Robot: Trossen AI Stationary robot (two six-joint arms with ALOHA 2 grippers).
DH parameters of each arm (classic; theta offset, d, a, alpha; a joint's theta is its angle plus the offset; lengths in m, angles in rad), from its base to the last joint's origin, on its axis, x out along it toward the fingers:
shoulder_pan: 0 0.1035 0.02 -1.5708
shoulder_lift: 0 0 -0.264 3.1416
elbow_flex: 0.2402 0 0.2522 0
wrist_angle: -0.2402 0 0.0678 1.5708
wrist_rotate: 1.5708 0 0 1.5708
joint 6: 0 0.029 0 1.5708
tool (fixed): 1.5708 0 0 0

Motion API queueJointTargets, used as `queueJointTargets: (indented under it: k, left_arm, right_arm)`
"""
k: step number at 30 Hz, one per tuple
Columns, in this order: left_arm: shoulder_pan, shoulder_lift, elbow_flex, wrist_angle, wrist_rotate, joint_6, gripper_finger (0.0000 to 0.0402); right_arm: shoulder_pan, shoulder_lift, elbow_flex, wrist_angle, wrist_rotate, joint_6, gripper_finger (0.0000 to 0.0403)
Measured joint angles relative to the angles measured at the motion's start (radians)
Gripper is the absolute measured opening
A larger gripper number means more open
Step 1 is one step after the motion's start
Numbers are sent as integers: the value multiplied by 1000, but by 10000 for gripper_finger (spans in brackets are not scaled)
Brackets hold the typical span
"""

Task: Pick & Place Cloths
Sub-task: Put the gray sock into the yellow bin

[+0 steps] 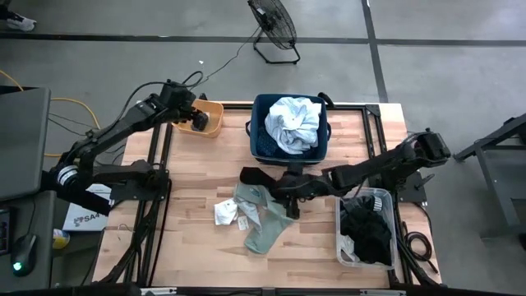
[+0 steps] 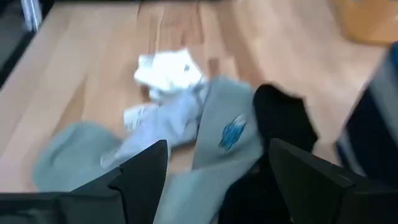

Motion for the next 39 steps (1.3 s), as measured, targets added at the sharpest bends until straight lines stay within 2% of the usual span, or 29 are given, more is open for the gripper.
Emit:
queueJointTargets:
  k: [8,15,21,27,31,35,39]
  left_arm:
    - [-99,-31,0,0,1,-3,232]
    - [-122,-31,0,2,0,-3,232]
    - [-121,-31,0,3,-3,-3,232]
    - [-121,-31,0,3,-3,-4,232]
    - [-121,-31,0,3,-4,-4,232]
    - [-121,-31,0,3,-4,-4,232]
    - [-121,-31,0,3,-4,-4,232]
  right_arm:
    - [-1,120,0,4,-95,-82,272]
    - [5,209,0,19,-99,-253,272]
    - [5,279,0,67,-98,-338,272]
    - [-16,328,0,120,-128,-363,272]
    - [-40,345,1,134,-186,-295,269]
    - [-58,345,2,101,-226,-218,241]
    - [-62,345,3,73,-244,-176,181]
